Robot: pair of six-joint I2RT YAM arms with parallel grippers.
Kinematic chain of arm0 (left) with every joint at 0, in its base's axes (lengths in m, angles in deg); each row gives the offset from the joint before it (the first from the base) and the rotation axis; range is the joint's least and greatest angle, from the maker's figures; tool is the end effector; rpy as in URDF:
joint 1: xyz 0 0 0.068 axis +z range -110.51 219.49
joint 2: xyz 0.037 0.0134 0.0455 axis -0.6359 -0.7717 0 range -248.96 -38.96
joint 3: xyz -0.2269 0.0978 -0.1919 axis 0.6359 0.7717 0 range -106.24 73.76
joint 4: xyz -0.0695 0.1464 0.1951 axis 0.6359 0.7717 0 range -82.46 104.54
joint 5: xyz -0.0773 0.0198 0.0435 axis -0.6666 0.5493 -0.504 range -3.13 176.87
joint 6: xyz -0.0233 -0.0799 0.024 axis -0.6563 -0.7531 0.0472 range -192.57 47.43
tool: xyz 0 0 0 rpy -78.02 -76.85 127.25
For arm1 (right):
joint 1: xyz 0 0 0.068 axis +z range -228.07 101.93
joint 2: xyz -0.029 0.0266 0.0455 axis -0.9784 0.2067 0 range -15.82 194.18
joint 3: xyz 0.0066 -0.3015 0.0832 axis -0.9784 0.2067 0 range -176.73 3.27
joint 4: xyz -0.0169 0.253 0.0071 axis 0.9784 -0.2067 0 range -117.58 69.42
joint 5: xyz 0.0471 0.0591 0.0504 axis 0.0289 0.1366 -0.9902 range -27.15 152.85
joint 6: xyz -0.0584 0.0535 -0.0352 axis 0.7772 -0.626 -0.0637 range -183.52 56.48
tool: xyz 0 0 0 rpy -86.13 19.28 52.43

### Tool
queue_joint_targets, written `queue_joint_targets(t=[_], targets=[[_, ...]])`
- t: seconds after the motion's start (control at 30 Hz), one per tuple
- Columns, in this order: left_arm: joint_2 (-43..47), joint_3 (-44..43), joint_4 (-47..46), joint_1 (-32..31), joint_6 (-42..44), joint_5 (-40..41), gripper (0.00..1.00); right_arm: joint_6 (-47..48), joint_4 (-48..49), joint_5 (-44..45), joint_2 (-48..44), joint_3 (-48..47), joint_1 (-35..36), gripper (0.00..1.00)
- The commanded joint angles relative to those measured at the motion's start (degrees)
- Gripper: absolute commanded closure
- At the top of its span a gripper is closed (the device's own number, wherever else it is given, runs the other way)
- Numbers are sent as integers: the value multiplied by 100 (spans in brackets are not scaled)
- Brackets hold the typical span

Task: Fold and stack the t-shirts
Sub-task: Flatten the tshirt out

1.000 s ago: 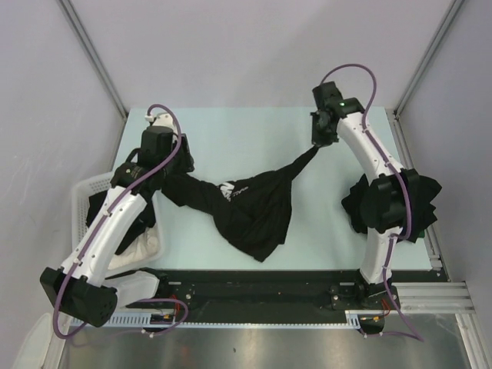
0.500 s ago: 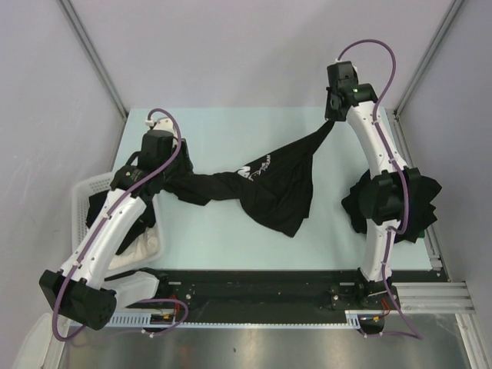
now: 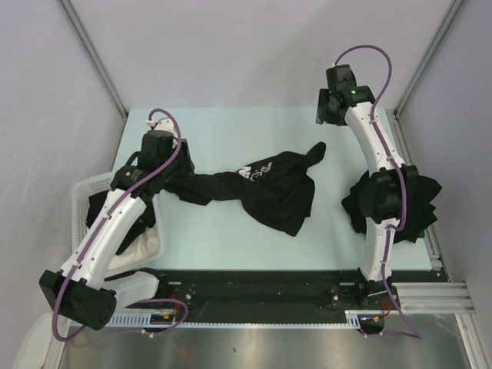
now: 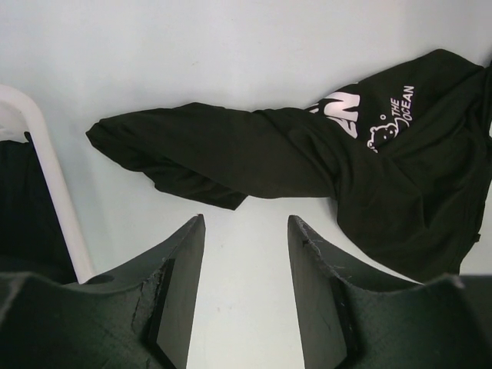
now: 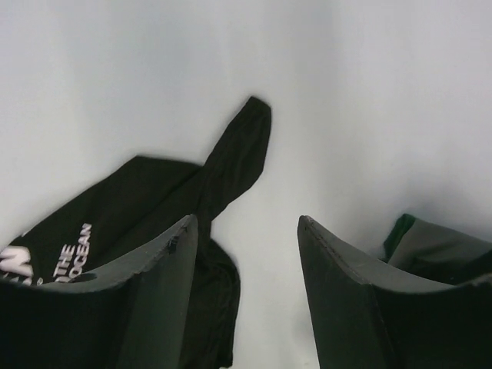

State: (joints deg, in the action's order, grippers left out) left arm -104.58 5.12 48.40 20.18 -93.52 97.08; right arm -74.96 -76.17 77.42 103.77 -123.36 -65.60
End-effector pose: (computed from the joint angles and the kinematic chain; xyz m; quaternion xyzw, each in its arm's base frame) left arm 0.2359 -0.0683 0.3722 -0.0519 0.8940 -0.0756 0.4387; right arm 0.4887 0.0884 0.3564 0.0364 0.9281 -0.0433 0.3680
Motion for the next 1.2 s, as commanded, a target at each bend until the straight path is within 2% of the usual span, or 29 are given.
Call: queue_joint_targets(t=[0.0, 0.13, 0.33, 0.7, 0.93, 1.17], targets=[[-38, 35, -175, 6, -58, -143, 48, -367, -4, -533, -935, 295, 203, 40], [-99, 61, -263, 6, -58, -117, 47, -622, 145, -481, -1762, 1760, 878, 41], [-213, 44, -351, 6, -137, -99, 46, -1105, 14, -569, -2528, 3142, 1477, 41], [-205, -53, -324, 6, -120, -169, 45, -1228, -496, -665, -2502, 3917, 1847, 42], [-214, -141, -219, 6, -111, -161, 46, -1466, -365, -1096, -2379, 4488, 1926, 42], [-117, -62, -184, 6, -155, -187, 45, -1536, 101, -1070, -2704, 5200, 1935, 42]])
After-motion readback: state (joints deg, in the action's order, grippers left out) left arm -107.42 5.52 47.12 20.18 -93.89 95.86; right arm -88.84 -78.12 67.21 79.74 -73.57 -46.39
